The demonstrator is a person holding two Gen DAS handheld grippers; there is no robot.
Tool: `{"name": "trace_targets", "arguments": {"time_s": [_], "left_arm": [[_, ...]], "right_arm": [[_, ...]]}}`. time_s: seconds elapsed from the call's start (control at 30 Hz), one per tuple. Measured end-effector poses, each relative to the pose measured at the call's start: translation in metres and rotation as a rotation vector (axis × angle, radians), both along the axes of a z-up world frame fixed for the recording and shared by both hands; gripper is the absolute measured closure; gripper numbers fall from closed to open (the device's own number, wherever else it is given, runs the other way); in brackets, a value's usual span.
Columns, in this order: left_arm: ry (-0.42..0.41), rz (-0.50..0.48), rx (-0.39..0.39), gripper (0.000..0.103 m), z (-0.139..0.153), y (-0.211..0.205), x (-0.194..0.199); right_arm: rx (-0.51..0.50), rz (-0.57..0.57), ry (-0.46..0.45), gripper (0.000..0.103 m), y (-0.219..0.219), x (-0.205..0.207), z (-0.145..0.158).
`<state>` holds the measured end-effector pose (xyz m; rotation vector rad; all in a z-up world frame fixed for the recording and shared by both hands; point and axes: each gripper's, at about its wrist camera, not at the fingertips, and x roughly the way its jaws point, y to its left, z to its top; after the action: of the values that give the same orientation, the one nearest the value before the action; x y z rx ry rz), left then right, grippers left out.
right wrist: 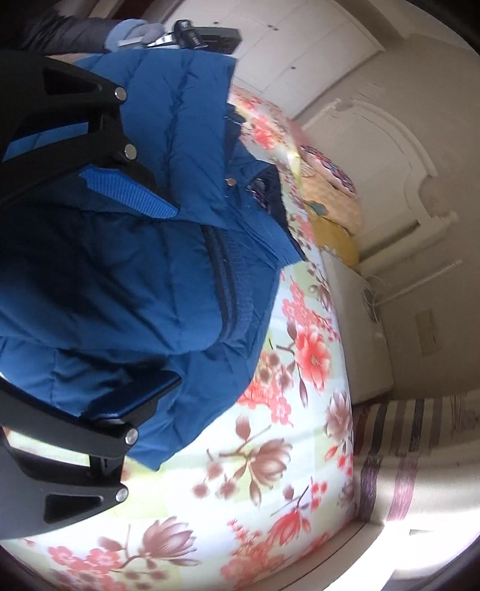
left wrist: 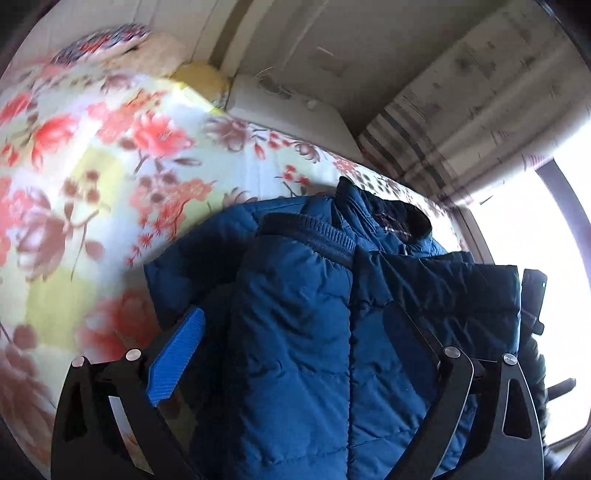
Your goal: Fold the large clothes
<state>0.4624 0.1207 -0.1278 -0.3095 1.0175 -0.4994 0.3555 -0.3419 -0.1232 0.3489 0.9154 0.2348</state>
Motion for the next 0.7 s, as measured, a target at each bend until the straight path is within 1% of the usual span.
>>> {"name": "trace_targets", "arguments": {"time_s": [0.07,0.17,0.27,0.3,0.33,0.37,0.4,0.43,0.47,0.5,0.53,0.57,0.6,0.63,0.67,0.7], "left_arm": [[0.002,-0.029,0.007,0.012,-0.002,-0.004,0.005],[0.018,-0.04,0.029,0.012,-0.013,-0.012,0.016],[-0.013,-0.054,0.057,0.012,-0.019,-0.021,0.019],[-0.033,-0.058,0.07,0.017,-0.018,-0.023,0.018],[-0.059,-0.049,0.089,0.03,-0.017,-0.024,0.016],[-0.083,-0.015,0.11,0.055,-0.016,-0.023,0.013],[-0.094,0.005,0.104,0.068,-0.014,-0.019,0.011],[-0.118,0.027,0.084,0.074,-0.008,-0.012,0.004],[-0.141,0.057,0.044,0.078,0.0,-0.002,-0.004],[-0.155,0.082,0.016,0.078,0.005,0.009,-0.01],[-0.159,0.097,-0.007,0.078,0.008,0.019,-0.014],[-0.146,0.092,-0.023,0.078,0.007,0.024,-0.014],[-0.112,0.074,-0.025,0.078,0.001,0.027,-0.009],[-0.095,0.067,-0.001,0.077,-0.004,0.024,-0.006],[-0.074,0.058,0.02,0.077,-0.011,0.02,-0.002],[-0.058,0.054,0.019,0.074,-0.015,0.019,0.001]], "right_arm": [[0.002,0.022,-0.004,0.022,0.003,0.0,-0.003],[0.036,0.021,-0.015,0.023,0.0,-0.001,-0.006],[0.049,0.011,-0.018,0.028,-0.002,-0.001,-0.007],[0.041,0.008,-0.021,0.031,-0.001,-0.001,-0.006],[0.035,0.01,-0.024,0.039,0.0,-0.001,-0.005],[0.019,0.013,-0.035,0.045,0.003,-0.002,-0.004],[-0.012,0.013,-0.055,0.062,0.006,-0.004,-0.001],[-0.041,0.013,-0.075,0.082,0.008,-0.008,0.003],[-0.067,-0.001,-0.102,0.086,0.009,-0.014,0.011],[-0.06,-0.036,-0.145,0.09,0.006,-0.025,0.023],[-0.033,-0.06,-0.176,0.09,0.0,-0.034,0.03],[0.004,-0.092,-0.194,0.09,-0.009,-0.042,0.036],[0.038,-0.112,-0.184,0.089,-0.018,-0.045,0.037],[0.063,-0.116,-0.148,0.087,-0.024,-0.043,0.031],[0.047,-0.119,-0.108,0.084,-0.024,-0.037,0.023],[0.006,-0.114,-0.066,0.074,-0.02,-0.03,0.013]]}}
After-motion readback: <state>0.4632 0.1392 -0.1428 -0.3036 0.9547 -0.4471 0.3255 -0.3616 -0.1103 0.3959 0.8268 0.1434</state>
